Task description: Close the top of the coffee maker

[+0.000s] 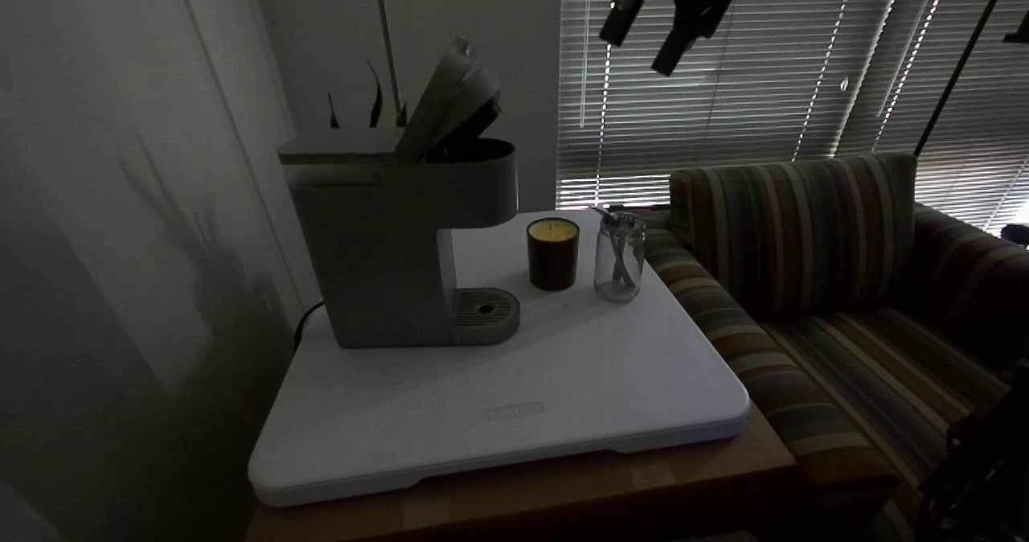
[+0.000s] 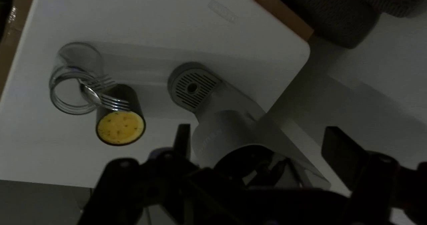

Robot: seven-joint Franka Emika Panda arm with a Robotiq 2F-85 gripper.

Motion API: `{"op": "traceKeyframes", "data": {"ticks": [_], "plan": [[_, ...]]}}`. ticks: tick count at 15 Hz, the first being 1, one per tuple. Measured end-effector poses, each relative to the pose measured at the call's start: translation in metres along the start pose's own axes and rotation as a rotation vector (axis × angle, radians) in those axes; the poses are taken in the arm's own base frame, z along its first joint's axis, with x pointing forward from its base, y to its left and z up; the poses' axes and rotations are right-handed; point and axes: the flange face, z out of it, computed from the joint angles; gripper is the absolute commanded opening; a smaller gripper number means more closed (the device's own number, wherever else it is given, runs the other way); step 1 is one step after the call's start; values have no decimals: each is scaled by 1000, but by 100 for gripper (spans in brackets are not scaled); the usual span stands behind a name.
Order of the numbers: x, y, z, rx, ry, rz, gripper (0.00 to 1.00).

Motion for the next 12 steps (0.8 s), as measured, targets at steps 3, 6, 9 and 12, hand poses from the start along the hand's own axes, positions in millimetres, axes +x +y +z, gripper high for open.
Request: {"op": "traceKeyframes", "data": {"ticks": [3,6,9,12], "plan": [[28,-29,7,38,0,-84,100],[52,-38,16,68,19,-122,100],[56,-37,22,66,13,-126,100],[50,-48,27,72,-11,-132,100]]}}
